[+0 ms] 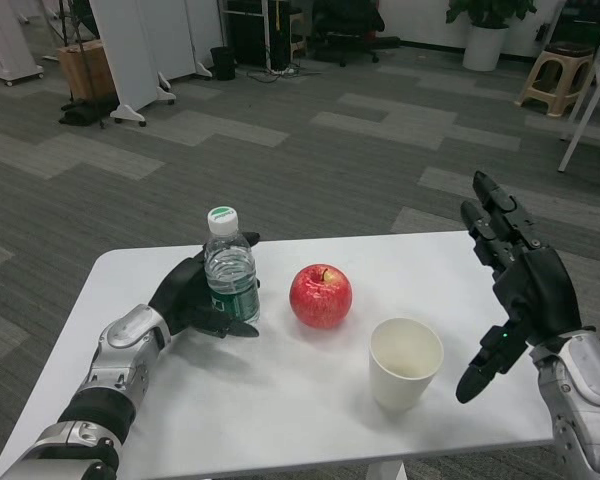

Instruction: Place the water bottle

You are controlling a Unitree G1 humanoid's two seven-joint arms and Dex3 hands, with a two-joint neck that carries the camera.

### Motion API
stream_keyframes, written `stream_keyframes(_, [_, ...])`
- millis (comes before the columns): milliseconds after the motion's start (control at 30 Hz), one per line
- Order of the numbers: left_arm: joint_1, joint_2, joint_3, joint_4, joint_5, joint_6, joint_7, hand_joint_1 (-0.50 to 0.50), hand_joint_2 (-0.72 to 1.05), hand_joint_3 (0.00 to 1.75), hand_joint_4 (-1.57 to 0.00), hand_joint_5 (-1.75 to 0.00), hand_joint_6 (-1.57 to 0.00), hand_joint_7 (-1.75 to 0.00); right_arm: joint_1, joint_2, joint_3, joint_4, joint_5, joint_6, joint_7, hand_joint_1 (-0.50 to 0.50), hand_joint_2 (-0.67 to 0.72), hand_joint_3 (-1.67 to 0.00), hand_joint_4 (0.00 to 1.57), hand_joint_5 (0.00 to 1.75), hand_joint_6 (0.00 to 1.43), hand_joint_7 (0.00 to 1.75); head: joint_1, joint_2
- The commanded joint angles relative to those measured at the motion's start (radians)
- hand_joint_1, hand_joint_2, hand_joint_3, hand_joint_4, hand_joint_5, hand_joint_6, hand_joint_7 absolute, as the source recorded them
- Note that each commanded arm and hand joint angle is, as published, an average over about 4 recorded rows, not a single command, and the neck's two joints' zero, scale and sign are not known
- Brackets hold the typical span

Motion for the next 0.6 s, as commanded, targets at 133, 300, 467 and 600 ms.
stream_keyframes(133, [0.003, -0.007, 0.002, -0.006, -0.005, 0.007, 0.003, -0.50, -0.33, 0.09, 0.00, -0.72, 0.00, -0.35, -0.024, 0.002, 0.004, 0.015, 0.009, -0.004, -0.006, -0.48, 0.60, 0.00, 0.00, 0.00, 0.00, 0.00, 0.004, -0.007])
stream_keyframes(300, [0.013, -0.015, 0.006, -0.046, -0.007, 0.006, 0.055, -0.50, -0.50, 0.09, 0.00, -0.72, 0.00, -0.24, -0.024, 0.002, 0.006, 0.014, 0.009, -0.005, -0.006, -0.50, 0.60, 0.00, 0.00, 0.00, 0.00, 0.00, 0.007, -0.008])
stream_keyframes(467, [0.031, -0.025, 0.010, -0.087, -0.022, -0.048, 0.159, -0.50, -0.64, 0.09, 0.00, -0.72, 0.00, -0.17, -0.024, 0.002, 0.007, 0.010, 0.009, -0.005, -0.006, -0.50, 0.60, 0.00, 0.00, 0.00, 0.00, 0.00, 0.010, -0.005])
stream_keyframes(600, [0.040, -0.026, 0.018, -0.121, -0.069, -0.092, 0.220, -0.50, -0.64, 0.09, 0.00, -0.72, 0.00, -0.14, -0.022, 0.002, 0.007, 0.005, 0.010, -0.005, -0.006, -0.48, 0.60, 0.00, 0.00, 0.00, 0.00, 0.00, 0.015, -0.002])
